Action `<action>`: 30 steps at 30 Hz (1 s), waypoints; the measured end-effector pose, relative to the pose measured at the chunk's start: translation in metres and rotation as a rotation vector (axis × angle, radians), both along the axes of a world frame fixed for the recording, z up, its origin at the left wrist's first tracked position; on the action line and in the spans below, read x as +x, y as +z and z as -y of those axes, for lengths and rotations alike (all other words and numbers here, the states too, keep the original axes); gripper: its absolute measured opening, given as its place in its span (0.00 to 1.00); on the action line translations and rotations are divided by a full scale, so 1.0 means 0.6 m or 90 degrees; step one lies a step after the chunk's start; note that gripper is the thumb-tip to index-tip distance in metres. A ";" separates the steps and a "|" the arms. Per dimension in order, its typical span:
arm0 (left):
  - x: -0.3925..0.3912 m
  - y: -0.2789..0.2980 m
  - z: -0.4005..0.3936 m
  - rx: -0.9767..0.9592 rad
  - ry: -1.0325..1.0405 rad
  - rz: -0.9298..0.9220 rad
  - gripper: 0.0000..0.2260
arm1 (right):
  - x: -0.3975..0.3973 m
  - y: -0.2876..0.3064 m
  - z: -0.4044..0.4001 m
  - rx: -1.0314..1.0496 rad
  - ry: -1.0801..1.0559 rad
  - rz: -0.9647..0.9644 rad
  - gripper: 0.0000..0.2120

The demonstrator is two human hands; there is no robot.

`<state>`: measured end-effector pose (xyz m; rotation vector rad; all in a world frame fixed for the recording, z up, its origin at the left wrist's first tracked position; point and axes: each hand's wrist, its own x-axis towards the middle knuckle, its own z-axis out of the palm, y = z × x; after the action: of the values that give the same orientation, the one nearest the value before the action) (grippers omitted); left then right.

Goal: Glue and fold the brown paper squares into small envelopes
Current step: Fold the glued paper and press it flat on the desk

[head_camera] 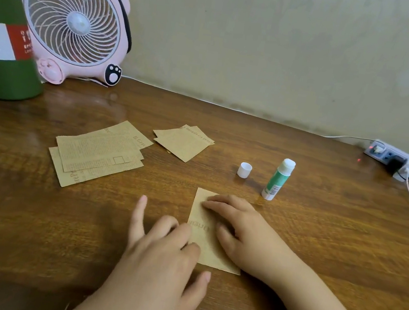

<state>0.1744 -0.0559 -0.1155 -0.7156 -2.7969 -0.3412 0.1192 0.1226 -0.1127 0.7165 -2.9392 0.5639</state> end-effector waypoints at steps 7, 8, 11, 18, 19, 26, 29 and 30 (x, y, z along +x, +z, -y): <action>-0.107 0.021 0.009 -0.016 -0.009 0.169 0.34 | -0.014 0.005 0.016 -0.013 -0.016 -0.015 0.24; -0.113 0.018 0.010 -0.019 -0.014 0.180 0.36 | -0.014 0.002 0.024 -0.008 -0.021 -0.027 0.24; -0.117 0.008 0.013 -0.040 -0.007 0.155 0.37 | -0.013 -0.002 0.038 0.010 -0.044 -0.043 0.23; -0.117 0.003 0.011 -0.062 0.003 0.155 0.38 | 0.003 0.007 -0.026 0.049 -0.181 -0.067 0.20; -0.117 0.003 0.011 -0.058 0.003 0.154 0.39 | 0.003 0.006 -0.022 0.076 -0.182 -0.088 0.21; -0.111 -0.003 0.011 -0.063 0.000 0.145 0.46 | -0.004 -0.001 0.015 0.147 -0.147 -0.105 0.30; -0.112 -0.002 0.012 -0.066 0.000 0.150 0.47 | 0.003 0.006 -0.033 0.173 -0.191 -0.100 0.34; -0.112 -0.002 0.012 -0.067 0.001 0.149 0.47 | 0.004 0.007 -0.045 0.179 -0.198 -0.098 0.35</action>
<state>0.1070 -0.0633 -0.1166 -0.7406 -3.0552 -0.2972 0.1215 0.1493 -0.1082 0.2891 -2.9261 0.0681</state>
